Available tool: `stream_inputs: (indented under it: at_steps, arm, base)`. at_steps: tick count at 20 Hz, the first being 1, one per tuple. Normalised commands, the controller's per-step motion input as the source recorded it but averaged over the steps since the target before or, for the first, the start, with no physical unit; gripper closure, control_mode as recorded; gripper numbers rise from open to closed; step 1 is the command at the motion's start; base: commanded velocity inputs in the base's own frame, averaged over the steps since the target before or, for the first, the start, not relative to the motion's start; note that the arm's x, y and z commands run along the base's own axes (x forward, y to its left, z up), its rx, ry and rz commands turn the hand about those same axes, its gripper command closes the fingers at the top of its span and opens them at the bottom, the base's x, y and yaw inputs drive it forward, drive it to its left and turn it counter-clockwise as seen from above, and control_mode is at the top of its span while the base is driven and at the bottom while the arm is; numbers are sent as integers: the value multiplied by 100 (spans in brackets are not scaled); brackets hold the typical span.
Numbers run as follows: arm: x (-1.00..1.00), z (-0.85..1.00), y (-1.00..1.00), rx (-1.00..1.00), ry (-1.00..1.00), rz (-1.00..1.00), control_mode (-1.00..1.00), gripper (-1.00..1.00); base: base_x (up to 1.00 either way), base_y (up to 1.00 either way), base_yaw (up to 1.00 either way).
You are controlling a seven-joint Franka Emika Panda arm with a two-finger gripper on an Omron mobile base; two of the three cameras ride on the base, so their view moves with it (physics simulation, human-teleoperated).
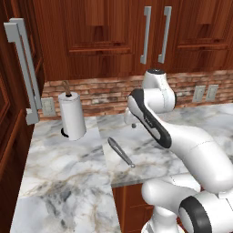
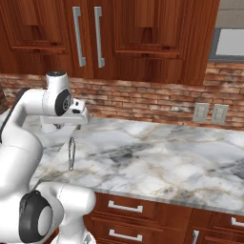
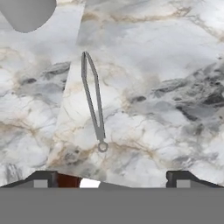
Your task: Pick up the tongs from the counter and place them near the plate next to the oven.
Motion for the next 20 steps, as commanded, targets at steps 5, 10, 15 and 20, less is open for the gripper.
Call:
stream_inputs:
  at_steps: [5, 10, 15, 20]
  arm:
    - [13, -48, 32, 0, 4, 6, -100, -100]
    - [19, -49, 25, 0, 5, 5, -100, -100]
    - [20, -49, 14, 0, 3, 5, -100, -100]
    - [17, -45, 1, -2, 1, 5, -100, -100]
  base:
    - [0, 0, 0]
    - [0, 0, 0]
    - [0, 0, 0]
    - [0, 0, 0]
